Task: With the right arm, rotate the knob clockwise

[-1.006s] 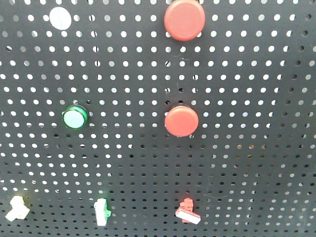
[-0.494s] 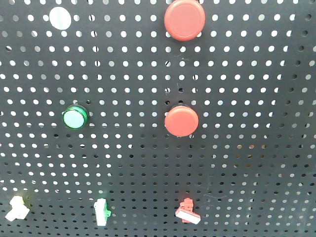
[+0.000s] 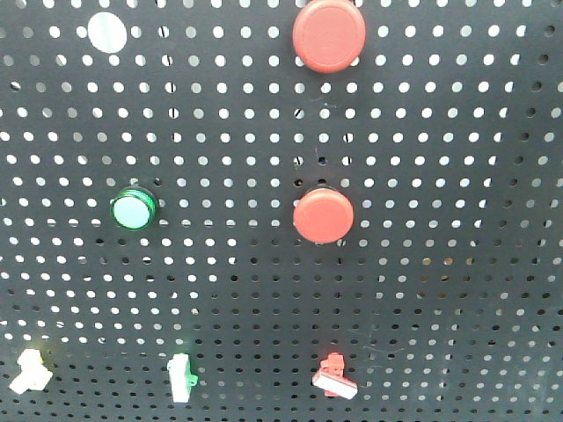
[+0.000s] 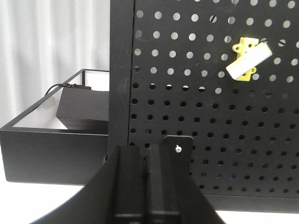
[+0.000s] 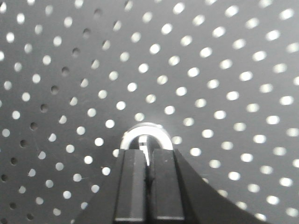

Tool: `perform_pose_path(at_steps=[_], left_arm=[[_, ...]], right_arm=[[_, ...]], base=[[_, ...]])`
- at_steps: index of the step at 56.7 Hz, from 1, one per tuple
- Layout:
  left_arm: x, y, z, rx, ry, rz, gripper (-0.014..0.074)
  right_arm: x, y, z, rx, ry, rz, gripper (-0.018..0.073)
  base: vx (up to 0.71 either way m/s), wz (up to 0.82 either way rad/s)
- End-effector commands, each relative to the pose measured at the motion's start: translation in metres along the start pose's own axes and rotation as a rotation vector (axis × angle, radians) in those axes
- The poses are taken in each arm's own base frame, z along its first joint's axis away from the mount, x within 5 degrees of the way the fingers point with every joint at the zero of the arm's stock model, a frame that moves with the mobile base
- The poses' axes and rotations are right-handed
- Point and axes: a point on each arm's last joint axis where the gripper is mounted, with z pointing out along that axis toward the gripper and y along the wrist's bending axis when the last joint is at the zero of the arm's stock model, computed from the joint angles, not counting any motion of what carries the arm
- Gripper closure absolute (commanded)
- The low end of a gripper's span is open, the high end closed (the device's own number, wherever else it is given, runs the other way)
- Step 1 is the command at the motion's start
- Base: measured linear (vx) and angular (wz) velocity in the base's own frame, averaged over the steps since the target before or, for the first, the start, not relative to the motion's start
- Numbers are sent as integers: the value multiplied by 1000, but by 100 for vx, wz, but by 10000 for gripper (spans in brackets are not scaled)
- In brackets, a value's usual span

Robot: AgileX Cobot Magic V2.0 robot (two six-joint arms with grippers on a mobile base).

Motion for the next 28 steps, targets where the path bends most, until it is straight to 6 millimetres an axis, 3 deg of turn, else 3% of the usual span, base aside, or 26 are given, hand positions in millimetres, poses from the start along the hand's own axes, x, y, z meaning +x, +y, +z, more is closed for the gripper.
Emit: perform_pose_path(at_steps=[1,16,28], left_arm=[[-3,1,0,-5,-69,-14,603],[-3,1,0,-5,-69,-14,603],[-3,1,0,-5,-69,-14,603]], right_arm=[[-13,-8,-1,58,-91,-23,386],[-12,-10,-1,83,-80,-88,344],[-10,-8,12,81,-81,-73,339]], base=[[0,0],[0,0],[0,0]])
